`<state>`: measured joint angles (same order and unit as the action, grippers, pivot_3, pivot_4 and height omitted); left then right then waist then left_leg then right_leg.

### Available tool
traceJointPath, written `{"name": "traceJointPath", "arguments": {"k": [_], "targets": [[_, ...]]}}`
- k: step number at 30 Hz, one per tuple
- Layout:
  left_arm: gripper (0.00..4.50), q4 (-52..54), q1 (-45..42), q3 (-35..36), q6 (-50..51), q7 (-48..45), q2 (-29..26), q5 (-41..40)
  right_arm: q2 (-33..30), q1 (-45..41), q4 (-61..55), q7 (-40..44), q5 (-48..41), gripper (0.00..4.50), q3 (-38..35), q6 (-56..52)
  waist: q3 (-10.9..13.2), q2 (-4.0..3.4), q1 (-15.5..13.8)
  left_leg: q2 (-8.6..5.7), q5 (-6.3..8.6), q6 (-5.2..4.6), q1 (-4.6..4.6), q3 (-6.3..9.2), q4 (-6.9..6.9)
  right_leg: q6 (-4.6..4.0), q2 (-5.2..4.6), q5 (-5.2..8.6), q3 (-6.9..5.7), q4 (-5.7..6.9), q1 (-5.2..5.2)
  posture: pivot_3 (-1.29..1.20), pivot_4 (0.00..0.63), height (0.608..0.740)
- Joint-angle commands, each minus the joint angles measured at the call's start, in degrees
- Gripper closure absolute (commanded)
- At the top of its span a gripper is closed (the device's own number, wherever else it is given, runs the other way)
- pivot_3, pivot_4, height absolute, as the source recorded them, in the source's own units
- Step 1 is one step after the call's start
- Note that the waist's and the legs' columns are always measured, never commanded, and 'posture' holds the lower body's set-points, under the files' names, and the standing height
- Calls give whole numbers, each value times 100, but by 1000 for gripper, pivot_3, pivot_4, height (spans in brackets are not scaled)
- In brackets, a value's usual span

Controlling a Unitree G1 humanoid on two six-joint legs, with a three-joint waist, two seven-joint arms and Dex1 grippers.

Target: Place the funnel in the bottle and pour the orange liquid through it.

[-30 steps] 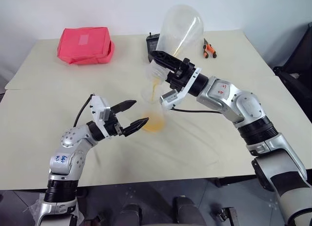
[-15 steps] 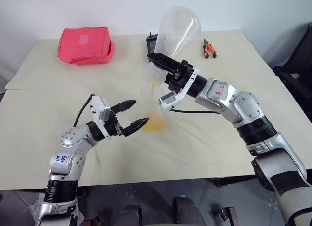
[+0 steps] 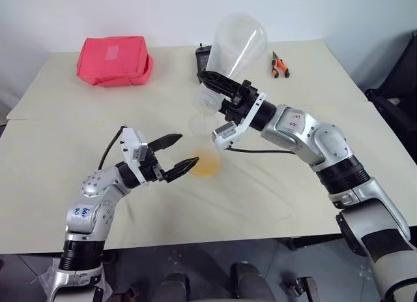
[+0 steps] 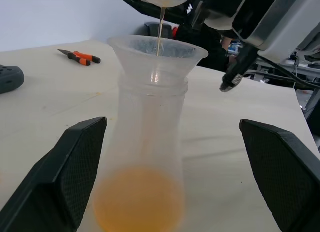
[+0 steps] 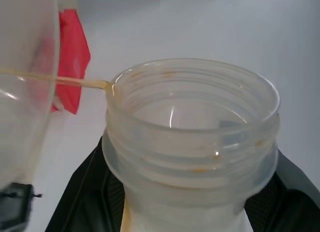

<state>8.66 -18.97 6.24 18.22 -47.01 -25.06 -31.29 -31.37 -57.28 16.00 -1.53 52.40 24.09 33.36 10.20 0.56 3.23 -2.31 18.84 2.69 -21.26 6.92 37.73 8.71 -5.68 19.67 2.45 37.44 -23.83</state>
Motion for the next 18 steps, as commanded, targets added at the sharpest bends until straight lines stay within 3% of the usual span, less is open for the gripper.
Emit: {"name": "traceJointPath", "arguments": {"k": [1, 5, 10, 15, 18], "targets": [[0, 171, -54, 52, -62, -10, 8, -91, 170, 6, -35, 479, -1037, 1969, -476, -241, 0, 0, 8, 0, 0, 0, 0, 0, 0, 0, 0, 0, 0, 0, 0, 0, 150, 740], [0, 178, -40, 64, -54, -24, -18, -92, 564, 165, -281, 1806, -3698, 1969, -1474, -1396, 0, 0, 2, 5, 0, 0, 0, 1, 3, 0, 0, 0, -1, -1, 4, 0, 150, 740], [0, 214, -24, 81, -36, -17, -45, -97, 579, 305, -507, 2797, -5658, 1969, -2545, -2953, 0, 0, -45, 10, 1, -1, 0, 19, 15, 0, -11, 0, -14, -6, 19, 0, 150, 740], [0, 252, 22, 130, -11, -34, -110, -115, 173, 638, -543, 3306, -6671, 1969, -3249, -4805, 0, 0, -76, 7, 1, -1, 0, 19, 13, 0, -10, 0, -16, -4, 18, 0, 150, 740], [0, 254, 31, 142, -5, -35, -131, -125, -87, 976, -442, 3462, -6826, 1969, -3466, -5130, 0, 0, -115, 0, 1, -2, 0, 14, 11, 0, -10, 0, -14, -6, 17, 0, 150, 740]]}}
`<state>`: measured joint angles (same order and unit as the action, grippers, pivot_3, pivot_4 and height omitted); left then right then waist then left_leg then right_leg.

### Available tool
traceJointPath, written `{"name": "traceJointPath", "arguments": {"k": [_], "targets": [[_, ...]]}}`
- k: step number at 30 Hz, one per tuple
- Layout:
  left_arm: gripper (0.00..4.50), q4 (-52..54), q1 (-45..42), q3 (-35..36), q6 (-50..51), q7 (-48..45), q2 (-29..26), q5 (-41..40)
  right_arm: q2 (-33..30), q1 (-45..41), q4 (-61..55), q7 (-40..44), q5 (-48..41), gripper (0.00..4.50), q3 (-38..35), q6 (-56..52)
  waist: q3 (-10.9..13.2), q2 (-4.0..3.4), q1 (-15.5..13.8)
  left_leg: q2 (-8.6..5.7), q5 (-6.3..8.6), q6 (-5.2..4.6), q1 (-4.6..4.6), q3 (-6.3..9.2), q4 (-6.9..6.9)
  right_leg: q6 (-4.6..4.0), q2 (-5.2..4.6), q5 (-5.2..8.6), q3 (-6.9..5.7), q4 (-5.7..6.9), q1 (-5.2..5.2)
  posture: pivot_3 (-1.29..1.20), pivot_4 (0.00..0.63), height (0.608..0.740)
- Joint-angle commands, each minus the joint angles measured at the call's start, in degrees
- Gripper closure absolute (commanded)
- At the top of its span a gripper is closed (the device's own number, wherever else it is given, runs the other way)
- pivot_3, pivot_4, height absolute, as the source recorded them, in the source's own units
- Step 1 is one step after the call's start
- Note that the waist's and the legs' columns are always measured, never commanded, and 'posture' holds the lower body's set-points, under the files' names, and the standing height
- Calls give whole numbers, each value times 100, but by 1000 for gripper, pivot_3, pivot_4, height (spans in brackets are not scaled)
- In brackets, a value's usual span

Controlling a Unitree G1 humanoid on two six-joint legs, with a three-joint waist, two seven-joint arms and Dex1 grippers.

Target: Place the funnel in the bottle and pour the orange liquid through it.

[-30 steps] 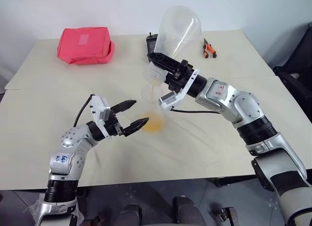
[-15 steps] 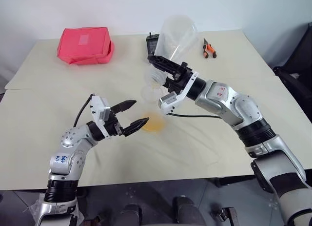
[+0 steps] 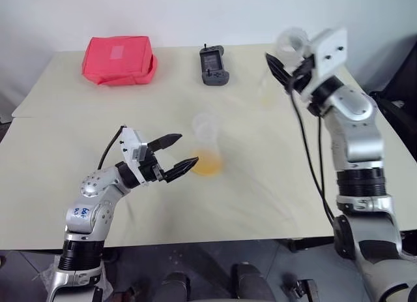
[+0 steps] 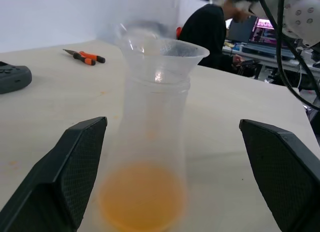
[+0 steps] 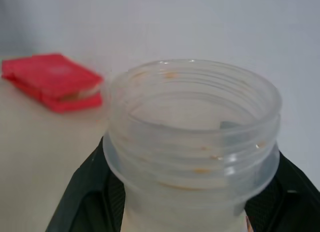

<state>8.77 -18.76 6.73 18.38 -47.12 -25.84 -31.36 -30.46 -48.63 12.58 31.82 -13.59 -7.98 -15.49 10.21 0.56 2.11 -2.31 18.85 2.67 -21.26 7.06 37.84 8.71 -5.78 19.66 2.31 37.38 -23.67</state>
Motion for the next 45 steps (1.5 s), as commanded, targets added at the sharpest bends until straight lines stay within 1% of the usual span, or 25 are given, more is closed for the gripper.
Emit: {"name": "traceJointPath", "arguments": {"k": [1, 3, 5, 11, 13, 17, 22, 27, 29, 31, 33, 37, 38, 40, 43, 44, 45], "targets": [[0, 245, 12, 93, -17, -26, -56, -119, -218, 197, -103, 141, -287, 1969, -318, -373, 0, 0, -5, 0, 0, 0, 0, -2, -1, 0, 0, 0, 2, 0, -1, 0, 150, 740], [0, 240, -3, 82, -3, -35, -58, -117, -215, 327, -58, 77, -270, 1969, -405, -286, 0, 0, -1, 0, 0, 0, 0, -7, -1, 0, 1, 0, 6, 2, -4, 0, 150, 740], [0, 232, -20, 71, 6, -47, -60, -113, -179, 432, -83, 128, -363, 1969, -439, -373, 0, -1, -1, 1, 0, 0, 1, -12, -2, 0, 2, 0, 9, 4, -7, 0, 150, 740], [0, 221, -52, 70, 39, -72, -87, -112, -37, 772, -134, -61, -599, 1969, -598, -743, 0, 0, -47, 2, 0, 0, 1, -8, 0, 0, 2, 0, 7, 3, -5, 0, 150, 740], [0, 223, -62, 91, 60, -78, -110, -120, 13, 849, -217, -23, -852, 1247, -737, -901, 0, 0, -53, 1, 0, 0, 0, -10, 1, 0, 0, 0, 8, 2, -6, 0, 150, 740], [0, 231, -67, 113, 73, -80, -141, -127, -48, 942, -291, -8, -923, 35, -809, -875, 0, -1, -52, 1, 0, 0, 0, -9, 4, 0, 1, 0, 7, 3, -4, 0, 150, 740], [0, 246, -55, 154, 80, -69, -177, -142, -129, 1037, -578, 284, -1296, 35, -1082, -740, 0, 0, -53, 2, 0, 0, 0, -8, 0, 0, 2, 0, 6, 2, -5, 0, 150, 740], [0, 230, -11, 227, 85, -90, -279, -164, -86, 1061, -823, 533, -1672, 35, -1609, 51, 0, 0, -56, 1, 0, -1, 0, -8, 1, 0, 1, 0, 7, 1, -4, 0, 150, 740], [0, 221, 8, 264, 92, -118, -330, -161, -110, 957, -777, 551, -1759, 35, -1700, 201, 0, 0, -53, 1, 0, -1, 0, -8, 0, 0, 1, 0, 6, 1, -3, 0, 150, 740], [0, 209, 23, 294, 87, -154, -406, -135, -168, 853, -747, 738, -1889, 35, -1710, 291, 0, 0, -45, 2, 1, -1, 0, -9, 0, 0, 1, 0, 7, 1, -3, 0, 150, 740], [0, 188, 11, 334, 78, -222, -584, -64, -243, 709, -808, 1190, -2025, 35, -1591, 442, 0, -1, -39, 3, 1, -1, 1, -10, 0, 0, 3, 0, 7, 1, -4, 0, 150, 740], [0, 115, 8, 538, 113, -377, -1026, -78, -476, 589, -970, 1867, -2199, 35, -1244, 220, 2, -3, -42, 8, 1, -1, 1, -10, -2, 0, 3, 0, 8, 0, -4, 0, 150, 740], [0, 101, 150, 604, 59, -503, -1222, -12, -533, 771, -1096, 2170, -2214, 35, -1082, 205, 2, -3, -47, 11, 1, -1, 1, -7, -3, 0, 3, 0, 7, 0, -4, 0, 150, 740], [0, 88, 343, 676, -22, -650, -1448, 57, -591, 1025, -1254, 2508, -2322, 35, -922, 90, 2, -4, -47, 14, 1, -1, 2, -2, -13, 0, 3, 0, 1, -10, -2, 0, 150, 740], [0, 88, 601, 797, -169, -785, -1610, 79, -605, 1330, -1438, 2490, -2632, 35, -944, -409, 2, -4, -60, 22, 2, -4, 3, -2, -23, 1, -9, 0, 0, -32, 5, 0, 150, 740], [0, 79, 803, 893, -301, -838, -1683, 159, -636, 1620, -1617, 2603, -2714, 35, -895, -546, 3, -5, -71, 20, 2, -6, 0, -3, -23, 1, -15, -1, -2, -37, 4, 0, 150, 740], [0, 101, 1045, 1019, -465, -855, -1720, 240, -726, 2077, -1802, 2986, -2564, 35, -718, -351, 3, -6, -78, 17, 2, -7, -3, -2, -23, 2, -21, -1, -6, -38, 4, 0, 150, 740]]}}
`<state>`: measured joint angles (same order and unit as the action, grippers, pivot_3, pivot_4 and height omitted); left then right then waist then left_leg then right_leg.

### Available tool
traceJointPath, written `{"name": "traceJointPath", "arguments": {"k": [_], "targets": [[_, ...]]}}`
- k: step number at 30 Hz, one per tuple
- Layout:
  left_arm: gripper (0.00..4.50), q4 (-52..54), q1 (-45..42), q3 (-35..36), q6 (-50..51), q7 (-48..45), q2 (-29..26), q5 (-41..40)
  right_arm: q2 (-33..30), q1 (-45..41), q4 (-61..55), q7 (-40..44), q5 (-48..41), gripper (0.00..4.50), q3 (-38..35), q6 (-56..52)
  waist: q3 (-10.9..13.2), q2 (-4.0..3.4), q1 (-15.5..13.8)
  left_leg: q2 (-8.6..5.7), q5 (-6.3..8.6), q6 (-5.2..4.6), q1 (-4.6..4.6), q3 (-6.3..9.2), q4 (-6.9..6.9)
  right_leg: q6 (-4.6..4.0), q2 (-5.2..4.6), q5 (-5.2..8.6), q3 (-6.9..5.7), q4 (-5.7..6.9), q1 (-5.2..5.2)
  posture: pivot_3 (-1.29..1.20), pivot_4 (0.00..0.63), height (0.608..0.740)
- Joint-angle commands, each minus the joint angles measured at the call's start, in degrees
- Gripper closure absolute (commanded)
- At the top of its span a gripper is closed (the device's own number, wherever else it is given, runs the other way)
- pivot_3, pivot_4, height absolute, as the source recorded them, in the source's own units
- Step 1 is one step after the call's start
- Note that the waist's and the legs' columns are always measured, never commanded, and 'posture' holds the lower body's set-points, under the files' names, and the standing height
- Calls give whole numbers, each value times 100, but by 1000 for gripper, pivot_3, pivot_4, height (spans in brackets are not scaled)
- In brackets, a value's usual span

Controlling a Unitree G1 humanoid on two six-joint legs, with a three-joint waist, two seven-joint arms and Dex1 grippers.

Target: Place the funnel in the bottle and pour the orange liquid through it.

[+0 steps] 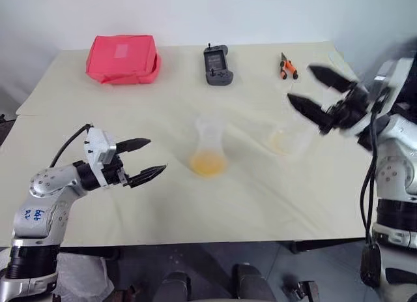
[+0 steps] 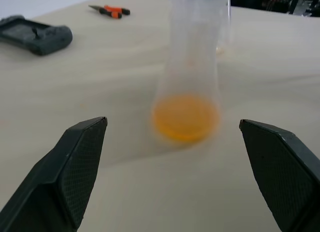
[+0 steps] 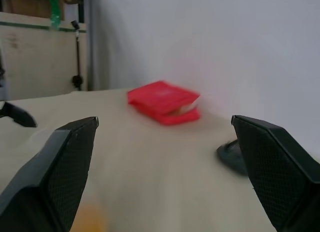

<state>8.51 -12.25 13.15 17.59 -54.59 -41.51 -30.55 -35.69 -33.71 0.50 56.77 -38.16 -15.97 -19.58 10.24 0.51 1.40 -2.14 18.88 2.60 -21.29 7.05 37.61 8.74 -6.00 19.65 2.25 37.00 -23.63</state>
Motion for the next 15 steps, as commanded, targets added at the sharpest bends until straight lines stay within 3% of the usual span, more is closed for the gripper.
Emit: {"name": "traceJointPath", "arguments": {"k": [1, 6, 15], "targets": [[0, 215, 676, 478, -464, -84, -163, 216, -307, 1052, -663, 885, 179, 35, 286, 411, -1, 0, -12, 1, 0, 0, 0, 5, -8, 0, -1, 0, -6, -7, 1, 0, 150, 740], [0, 625, 1442, 617, -628, 146, 0, 299, -557, 2074, -295, 1698, 880, 35, 561, 1534, 0, -1, -23, -6, 6, -10, 0, 0, -35, 0, -13, 0, -19, -28, 1, 0, 150, 740], [0, 1372, 2093, 838, -508, 741, 358, 183, -351, 2127, 67, 1353, 808, 35, 246, 1884, 0, -1, -3, -9, -7, -27, 18, -29, -21, -1, -28, -7, -28, -42, 20, 0, 150, 740]]}}
